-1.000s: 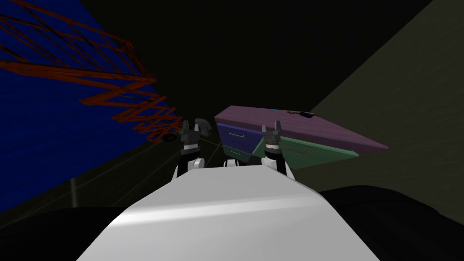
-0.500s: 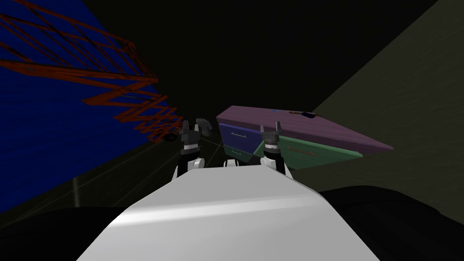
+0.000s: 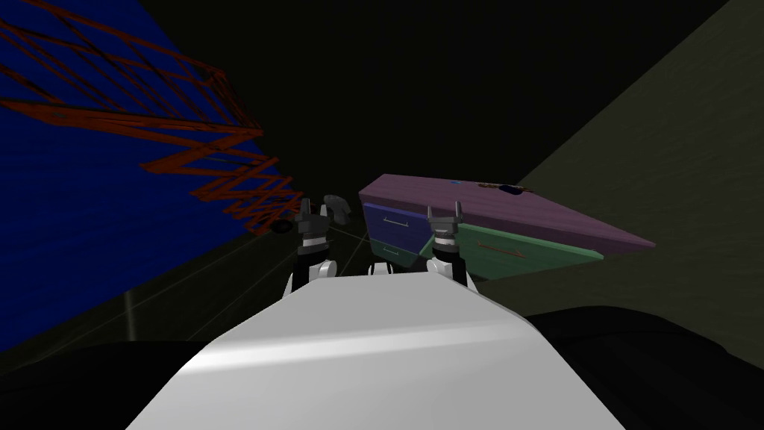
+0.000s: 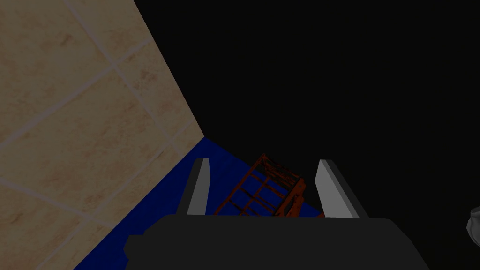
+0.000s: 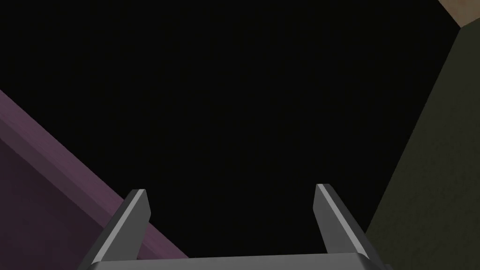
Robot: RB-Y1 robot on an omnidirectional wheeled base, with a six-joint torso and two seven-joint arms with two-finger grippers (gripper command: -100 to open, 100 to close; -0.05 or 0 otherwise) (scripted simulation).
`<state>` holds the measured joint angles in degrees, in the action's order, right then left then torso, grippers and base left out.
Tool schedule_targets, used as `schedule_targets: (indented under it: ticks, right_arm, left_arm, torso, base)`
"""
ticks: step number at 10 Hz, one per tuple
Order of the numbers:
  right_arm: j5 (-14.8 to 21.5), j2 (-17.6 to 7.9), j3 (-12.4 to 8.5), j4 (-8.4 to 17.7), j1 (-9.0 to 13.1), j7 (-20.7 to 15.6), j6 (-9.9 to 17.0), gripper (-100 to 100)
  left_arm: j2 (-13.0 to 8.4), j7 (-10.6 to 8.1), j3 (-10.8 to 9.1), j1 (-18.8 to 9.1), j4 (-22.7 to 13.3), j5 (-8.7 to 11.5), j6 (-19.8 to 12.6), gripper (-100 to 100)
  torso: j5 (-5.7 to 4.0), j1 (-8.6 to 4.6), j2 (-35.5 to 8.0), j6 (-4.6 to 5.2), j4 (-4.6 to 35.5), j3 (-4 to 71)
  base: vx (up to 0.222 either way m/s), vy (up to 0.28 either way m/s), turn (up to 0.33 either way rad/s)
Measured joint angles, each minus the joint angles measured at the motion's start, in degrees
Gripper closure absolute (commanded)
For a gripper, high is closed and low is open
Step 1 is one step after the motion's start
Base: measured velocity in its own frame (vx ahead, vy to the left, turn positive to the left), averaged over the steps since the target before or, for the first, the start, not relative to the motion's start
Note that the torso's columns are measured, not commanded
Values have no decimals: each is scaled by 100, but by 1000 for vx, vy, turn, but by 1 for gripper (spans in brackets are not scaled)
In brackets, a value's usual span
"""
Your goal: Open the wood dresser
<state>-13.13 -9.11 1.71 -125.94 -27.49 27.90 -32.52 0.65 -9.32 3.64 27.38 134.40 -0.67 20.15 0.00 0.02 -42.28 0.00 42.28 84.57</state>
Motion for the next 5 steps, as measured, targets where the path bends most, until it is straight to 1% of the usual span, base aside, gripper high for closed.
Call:
schedule_targets:
  ticks: [5]
  right_arm:
    - [-465, -15, 158, 145, 70, 768, -139, -100]
  left_arm:
    - [0, 0, 0, 0, 0, 0, 0, 0]
  torso:
    - [0, -2, 0, 1, 0, 0]
  base:
    - [0, 42, 9]
